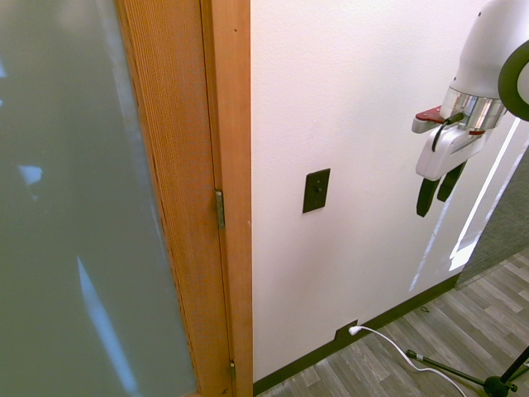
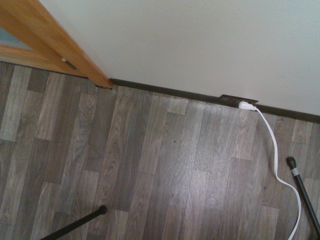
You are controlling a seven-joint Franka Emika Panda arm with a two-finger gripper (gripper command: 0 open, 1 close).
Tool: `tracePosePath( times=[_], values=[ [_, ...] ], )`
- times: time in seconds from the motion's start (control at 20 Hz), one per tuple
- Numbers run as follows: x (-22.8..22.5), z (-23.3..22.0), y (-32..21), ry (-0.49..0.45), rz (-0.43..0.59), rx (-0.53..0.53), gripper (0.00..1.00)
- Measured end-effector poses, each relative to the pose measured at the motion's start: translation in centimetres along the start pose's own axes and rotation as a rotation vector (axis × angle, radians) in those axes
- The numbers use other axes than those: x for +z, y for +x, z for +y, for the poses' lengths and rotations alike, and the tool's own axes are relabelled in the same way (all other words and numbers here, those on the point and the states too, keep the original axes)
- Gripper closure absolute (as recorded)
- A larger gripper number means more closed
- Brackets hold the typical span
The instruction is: Turn off the light
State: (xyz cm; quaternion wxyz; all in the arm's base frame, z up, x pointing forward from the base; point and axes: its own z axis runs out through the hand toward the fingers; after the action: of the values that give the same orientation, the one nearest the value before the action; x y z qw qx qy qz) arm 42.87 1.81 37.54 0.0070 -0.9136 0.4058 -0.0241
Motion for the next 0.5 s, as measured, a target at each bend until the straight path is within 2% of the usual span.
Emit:
tracePosePath(
  times=[0.2,0.5],
  values=[
    [-0.3,-0.5,0.2,0.022,0.019,0.005,0.00],
    [-3.6,-5.7,0.4,0.179,0.149,0.017,0.00]
  ],
)
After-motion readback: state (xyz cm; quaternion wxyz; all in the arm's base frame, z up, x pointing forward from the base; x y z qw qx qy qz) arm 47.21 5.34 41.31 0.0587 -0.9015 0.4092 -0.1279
